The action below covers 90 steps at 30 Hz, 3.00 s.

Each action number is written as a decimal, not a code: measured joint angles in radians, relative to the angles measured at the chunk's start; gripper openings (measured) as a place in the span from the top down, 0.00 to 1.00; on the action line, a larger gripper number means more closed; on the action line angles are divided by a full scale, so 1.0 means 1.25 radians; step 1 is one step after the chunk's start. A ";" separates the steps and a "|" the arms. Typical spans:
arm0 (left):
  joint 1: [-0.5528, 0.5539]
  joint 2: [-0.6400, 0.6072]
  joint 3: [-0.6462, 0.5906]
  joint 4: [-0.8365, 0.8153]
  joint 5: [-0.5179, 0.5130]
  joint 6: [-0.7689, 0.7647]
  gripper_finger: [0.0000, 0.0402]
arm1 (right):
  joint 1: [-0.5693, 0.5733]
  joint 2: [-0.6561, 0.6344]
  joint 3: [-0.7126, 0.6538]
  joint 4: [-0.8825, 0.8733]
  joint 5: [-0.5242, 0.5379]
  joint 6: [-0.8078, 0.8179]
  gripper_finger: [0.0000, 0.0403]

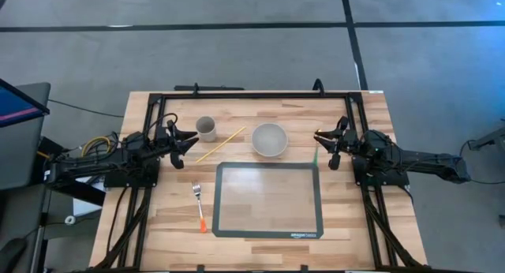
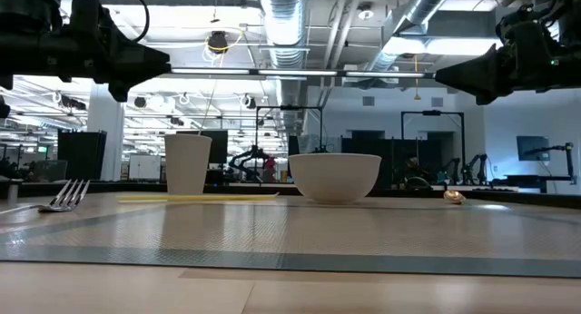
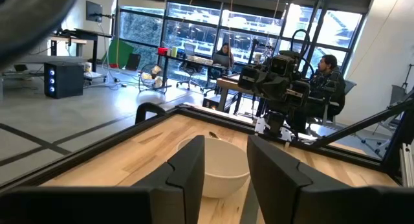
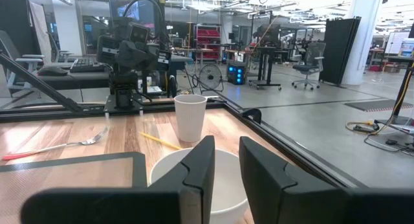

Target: Pick & Place Utensil

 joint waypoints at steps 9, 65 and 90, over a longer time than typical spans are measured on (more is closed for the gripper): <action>0.000 0.000 0.000 0.000 0.000 0.000 0.71 | 0.000 0.000 0.000 0.000 0.000 0.000 0.84; 0.018 0.452 0.404 -0.095 0.125 0.110 0.71 | 0.075 0.492 0.330 0.225 -0.209 0.099 0.84; 0.017 0.496 0.411 -0.124 0.125 0.114 0.71 | 0.096 1.155 0.574 0.065 -0.143 0.138 0.84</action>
